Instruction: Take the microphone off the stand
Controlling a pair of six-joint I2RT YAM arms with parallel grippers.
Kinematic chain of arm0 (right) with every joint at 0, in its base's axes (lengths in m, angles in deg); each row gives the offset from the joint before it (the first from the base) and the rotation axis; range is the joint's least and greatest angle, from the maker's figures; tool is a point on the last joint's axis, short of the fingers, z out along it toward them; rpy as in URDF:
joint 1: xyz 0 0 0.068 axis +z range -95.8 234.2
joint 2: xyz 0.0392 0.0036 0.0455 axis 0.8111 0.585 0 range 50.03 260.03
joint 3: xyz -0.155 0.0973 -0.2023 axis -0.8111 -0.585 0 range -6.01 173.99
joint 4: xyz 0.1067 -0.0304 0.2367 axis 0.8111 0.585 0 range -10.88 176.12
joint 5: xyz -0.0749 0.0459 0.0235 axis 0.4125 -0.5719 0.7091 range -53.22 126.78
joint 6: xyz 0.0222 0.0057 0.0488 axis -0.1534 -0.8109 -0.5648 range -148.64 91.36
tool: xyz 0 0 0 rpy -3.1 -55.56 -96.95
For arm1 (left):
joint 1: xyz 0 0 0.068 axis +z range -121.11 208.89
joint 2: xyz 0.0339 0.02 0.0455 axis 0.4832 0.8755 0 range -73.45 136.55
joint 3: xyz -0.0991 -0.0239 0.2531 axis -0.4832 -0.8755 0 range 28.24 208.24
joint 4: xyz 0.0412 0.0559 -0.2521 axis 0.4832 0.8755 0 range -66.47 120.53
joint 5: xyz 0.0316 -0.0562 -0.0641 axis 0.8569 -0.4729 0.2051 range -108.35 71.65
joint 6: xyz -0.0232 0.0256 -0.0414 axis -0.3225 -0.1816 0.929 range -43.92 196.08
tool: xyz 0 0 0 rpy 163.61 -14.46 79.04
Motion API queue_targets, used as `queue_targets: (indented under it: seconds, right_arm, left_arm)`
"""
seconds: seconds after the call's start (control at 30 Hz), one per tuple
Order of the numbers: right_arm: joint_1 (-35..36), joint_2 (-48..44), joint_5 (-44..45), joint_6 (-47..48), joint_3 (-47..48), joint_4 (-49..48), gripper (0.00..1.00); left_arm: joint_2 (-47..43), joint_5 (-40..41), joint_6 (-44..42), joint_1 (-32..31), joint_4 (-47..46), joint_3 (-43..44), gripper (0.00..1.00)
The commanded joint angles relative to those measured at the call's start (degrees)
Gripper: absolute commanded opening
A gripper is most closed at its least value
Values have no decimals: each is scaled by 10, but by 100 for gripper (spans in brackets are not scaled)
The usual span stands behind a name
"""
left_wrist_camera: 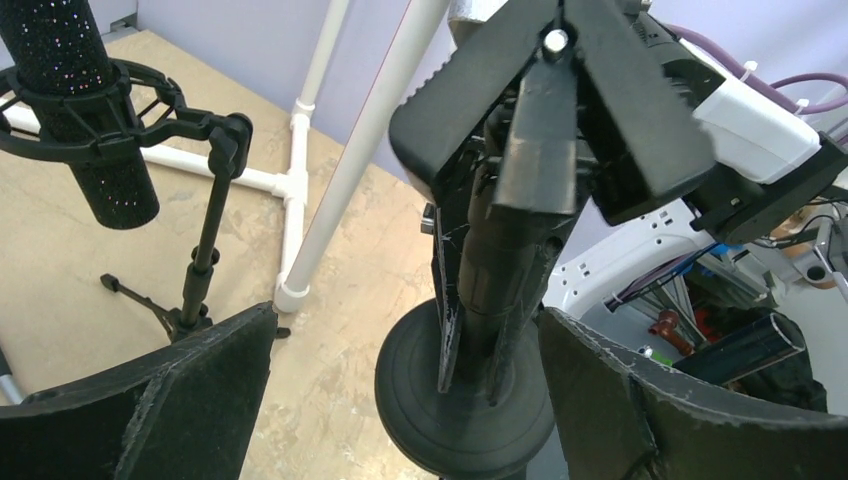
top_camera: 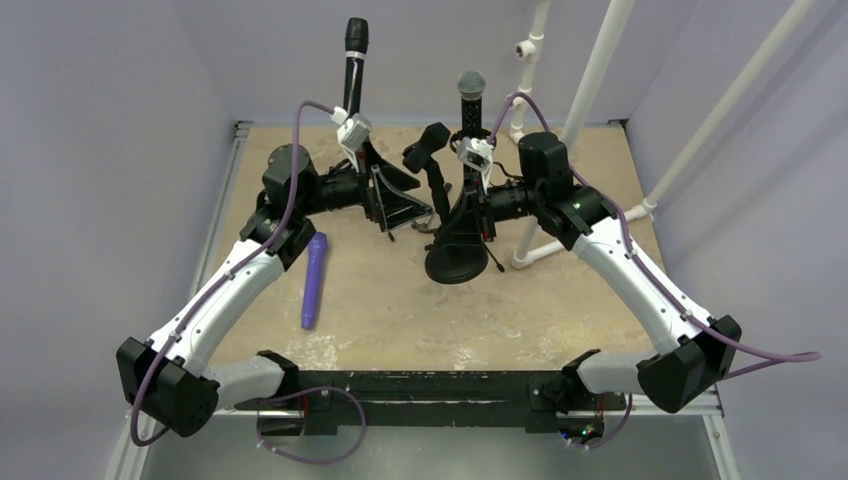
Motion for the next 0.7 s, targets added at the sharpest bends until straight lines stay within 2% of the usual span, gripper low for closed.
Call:
queue_targets:
  seconds: [0.0,0.23,0.47,0.67]
  right_arm:
    - [-8,-2,-45,-79,21,-98,0]
    - [-9,5,-57,-110,14,-133,0]
    - [-8,7,-58,-113,7,-139,0]
    - [-8,7,-56,-110,-2,-137,0]
  left_arm:
    - [15,-15,34,-3,-82,4,100]
    - [46,-36,60,-20,-148,16,84]
    - [68,-46,63,-38,-160,30,71]
    - [75,-50,71,-41,-170,30,50]
